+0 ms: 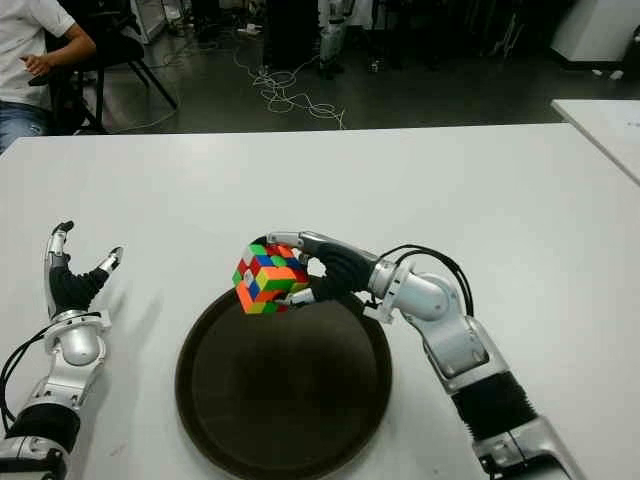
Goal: Pick up the Rubik's Cube and put it in the plate
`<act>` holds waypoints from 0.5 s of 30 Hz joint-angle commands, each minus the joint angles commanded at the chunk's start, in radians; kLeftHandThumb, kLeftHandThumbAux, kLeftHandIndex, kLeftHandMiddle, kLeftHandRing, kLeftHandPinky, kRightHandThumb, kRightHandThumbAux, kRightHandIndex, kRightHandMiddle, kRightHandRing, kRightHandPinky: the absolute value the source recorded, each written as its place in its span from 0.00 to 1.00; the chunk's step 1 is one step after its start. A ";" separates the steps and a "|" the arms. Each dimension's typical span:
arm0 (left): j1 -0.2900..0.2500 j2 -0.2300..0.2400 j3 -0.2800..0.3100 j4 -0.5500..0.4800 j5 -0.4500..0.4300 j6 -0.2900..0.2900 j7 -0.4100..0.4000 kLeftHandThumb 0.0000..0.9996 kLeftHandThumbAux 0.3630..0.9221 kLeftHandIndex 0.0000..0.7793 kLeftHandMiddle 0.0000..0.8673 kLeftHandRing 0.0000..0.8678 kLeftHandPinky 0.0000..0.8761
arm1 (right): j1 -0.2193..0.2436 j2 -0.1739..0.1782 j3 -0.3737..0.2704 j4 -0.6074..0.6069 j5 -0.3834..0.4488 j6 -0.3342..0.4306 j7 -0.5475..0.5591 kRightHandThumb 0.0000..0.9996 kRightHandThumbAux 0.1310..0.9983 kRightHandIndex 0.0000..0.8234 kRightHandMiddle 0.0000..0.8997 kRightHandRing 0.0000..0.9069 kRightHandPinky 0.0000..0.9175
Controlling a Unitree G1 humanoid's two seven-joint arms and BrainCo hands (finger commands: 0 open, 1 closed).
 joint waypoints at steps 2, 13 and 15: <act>0.000 0.001 0.000 0.001 0.000 -0.006 -0.001 0.00 0.62 0.01 0.00 0.00 0.02 | -0.003 0.005 0.001 0.018 -0.021 -0.032 -0.024 0.34 0.72 0.35 0.49 0.53 0.54; -0.002 0.004 -0.003 0.011 0.006 -0.014 0.004 0.00 0.65 0.02 0.03 0.02 0.03 | -0.026 -0.018 0.021 0.052 -0.058 -0.072 -0.012 0.00 0.68 0.13 0.16 0.17 0.14; -0.002 0.005 -0.003 0.013 0.007 -0.016 0.005 0.00 0.65 0.02 0.04 0.02 0.03 | -0.029 -0.021 0.024 0.055 -0.064 -0.075 -0.009 0.00 0.68 0.12 0.16 0.18 0.14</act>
